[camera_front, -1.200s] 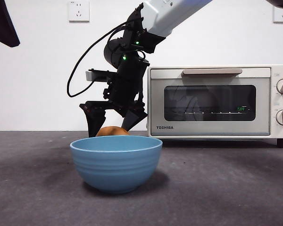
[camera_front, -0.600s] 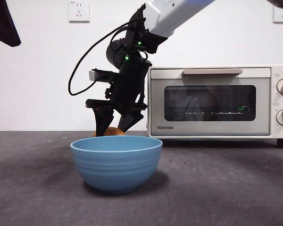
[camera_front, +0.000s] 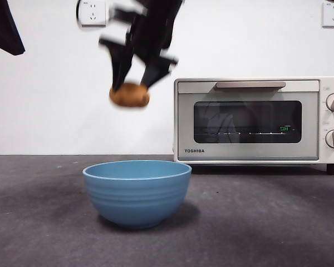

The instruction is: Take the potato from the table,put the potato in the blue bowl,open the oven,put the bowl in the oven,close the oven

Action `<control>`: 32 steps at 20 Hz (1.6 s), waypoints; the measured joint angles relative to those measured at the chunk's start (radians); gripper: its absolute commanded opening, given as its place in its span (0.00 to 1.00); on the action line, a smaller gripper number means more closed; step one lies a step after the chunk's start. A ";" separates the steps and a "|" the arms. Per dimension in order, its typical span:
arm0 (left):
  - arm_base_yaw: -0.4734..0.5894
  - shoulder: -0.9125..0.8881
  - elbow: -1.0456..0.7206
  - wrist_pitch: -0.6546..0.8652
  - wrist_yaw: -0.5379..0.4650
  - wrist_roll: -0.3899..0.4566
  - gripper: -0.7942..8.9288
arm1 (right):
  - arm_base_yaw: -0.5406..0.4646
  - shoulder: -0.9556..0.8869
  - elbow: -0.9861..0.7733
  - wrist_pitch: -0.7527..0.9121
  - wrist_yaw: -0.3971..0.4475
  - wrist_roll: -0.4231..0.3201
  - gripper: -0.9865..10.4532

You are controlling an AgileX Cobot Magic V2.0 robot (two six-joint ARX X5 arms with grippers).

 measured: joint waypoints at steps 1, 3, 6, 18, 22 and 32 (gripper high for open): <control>0.000 0.000 0.000 0.000 0.000 0.000 0.08 | 0.004 -0.007 0.059 -0.037 0.031 0.006 0.08; 0.000 0.000 0.000 -0.001 0.000 0.000 0.08 | 0.018 -0.014 0.164 -0.116 0.080 0.016 0.08; 0.000 0.000 0.000 -0.024 0.000 0.000 0.08 | 0.042 -0.014 0.258 -0.132 0.107 0.050 0.08; -0.017 -0.077 0.000 -0.098 -0.001 0.000 0.08 | 0.149 -0.179 0.222 -0.132 0.235 0.143 0.08; -0.017 -0.156 0.000 -0.100 -0.051 0.000 0.08 | 0.160 -0.356 -0.010 -0.132 0.256 0.137 0.08; -0.017 -0.224 0.000 -0.113 -0.142 0.000 0.08 | 0.156 -0.668 -0.576 -0.132 0.306 0.121 0.08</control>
